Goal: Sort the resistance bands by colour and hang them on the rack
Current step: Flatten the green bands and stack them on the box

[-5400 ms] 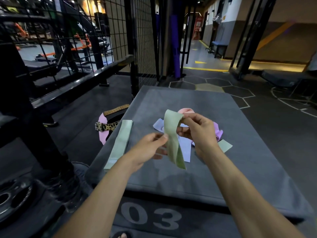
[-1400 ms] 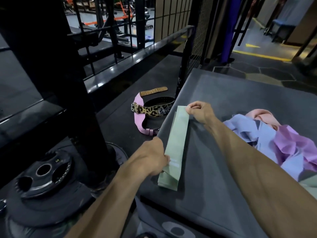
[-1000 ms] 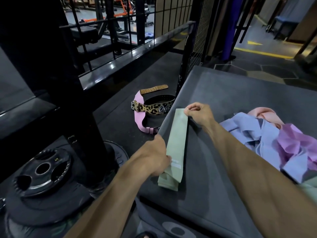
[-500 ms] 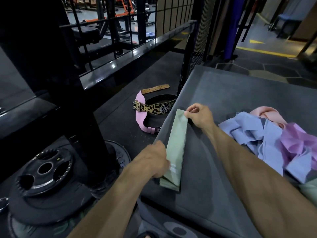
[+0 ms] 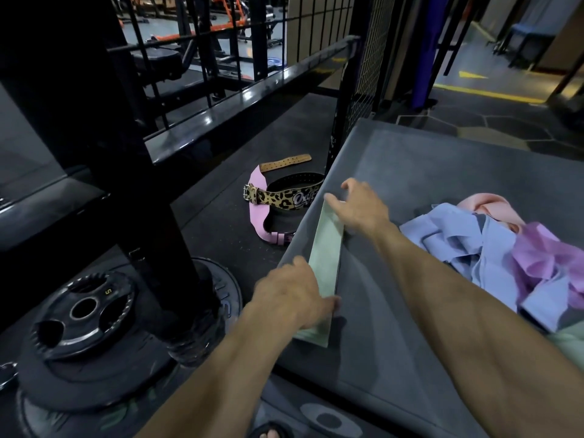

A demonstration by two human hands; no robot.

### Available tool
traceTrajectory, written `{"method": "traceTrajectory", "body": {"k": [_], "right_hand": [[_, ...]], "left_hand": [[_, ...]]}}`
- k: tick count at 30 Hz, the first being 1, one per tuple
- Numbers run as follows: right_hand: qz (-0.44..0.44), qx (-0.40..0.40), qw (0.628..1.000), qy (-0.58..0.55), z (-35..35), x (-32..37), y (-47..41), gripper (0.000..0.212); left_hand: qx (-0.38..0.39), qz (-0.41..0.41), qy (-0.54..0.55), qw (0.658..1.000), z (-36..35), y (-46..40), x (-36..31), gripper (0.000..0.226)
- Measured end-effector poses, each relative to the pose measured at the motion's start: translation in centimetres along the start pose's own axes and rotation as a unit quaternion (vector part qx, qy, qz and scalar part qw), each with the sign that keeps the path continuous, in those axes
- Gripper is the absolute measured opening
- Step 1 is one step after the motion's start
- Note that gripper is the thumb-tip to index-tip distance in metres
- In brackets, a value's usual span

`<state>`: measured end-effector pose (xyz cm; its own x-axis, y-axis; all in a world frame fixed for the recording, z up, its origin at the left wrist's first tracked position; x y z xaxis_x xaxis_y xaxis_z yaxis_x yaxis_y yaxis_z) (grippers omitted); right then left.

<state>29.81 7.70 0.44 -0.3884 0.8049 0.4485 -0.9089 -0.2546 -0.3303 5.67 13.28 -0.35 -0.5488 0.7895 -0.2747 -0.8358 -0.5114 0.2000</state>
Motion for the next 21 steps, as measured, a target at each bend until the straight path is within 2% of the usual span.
{"method": "traceTrajectory", "body": {"k": [3, 6, 10, 15, 21], "right_hand": [[0.094, 0.021, 0.986, 0.135, -0.2, 2.9, 0.8, 0.063], [0.116, 0.046, 0.970, 0.210, -1.3, 3.3, 1.3, 0.063], [0.116, 0.042, 0.966, 0.225, -1.3, 3.8, 1.2, 0.058], [0.095, 0.054, 0.973, 0.205, -1.6, 3.9, 1.2, 0.061], [0.074, 0.055, 0.980, 0.174, -1.9, 4.2, 1.0, 0.053]], "left_hand": [[-0.016, -0.003, -0.024, 1.000, -0.2, 0.2, -1.1, 0.086], [-0.017, -0.011, -0.034, 0.999, -0.6, 0.2, -1.6, 0.087], [-0.032, -0.046, -0.058, 0.997, -0.8, 0.2, -2.3, 0.083], [-0.035, -0.044, -0.053, 0.997, -1.3, 0.1, -2.2, 0.081], [-0.035, -0.037, -0.046, 0.998, -1.4, -0.1, -2.0, 0.083]]}}
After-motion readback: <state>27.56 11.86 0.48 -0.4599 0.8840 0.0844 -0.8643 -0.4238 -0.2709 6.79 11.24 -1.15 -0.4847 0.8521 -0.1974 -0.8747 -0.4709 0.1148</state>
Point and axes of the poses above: each hand's wrist, its own y-axis away from the middle knuckle, its own z-axis out of the back of the hand, x = y × z, the point moved 10 cm from there along -y, towards the middle knuckle, and after that the axes turned 15 degrees about -x, right-handed, at the moved point
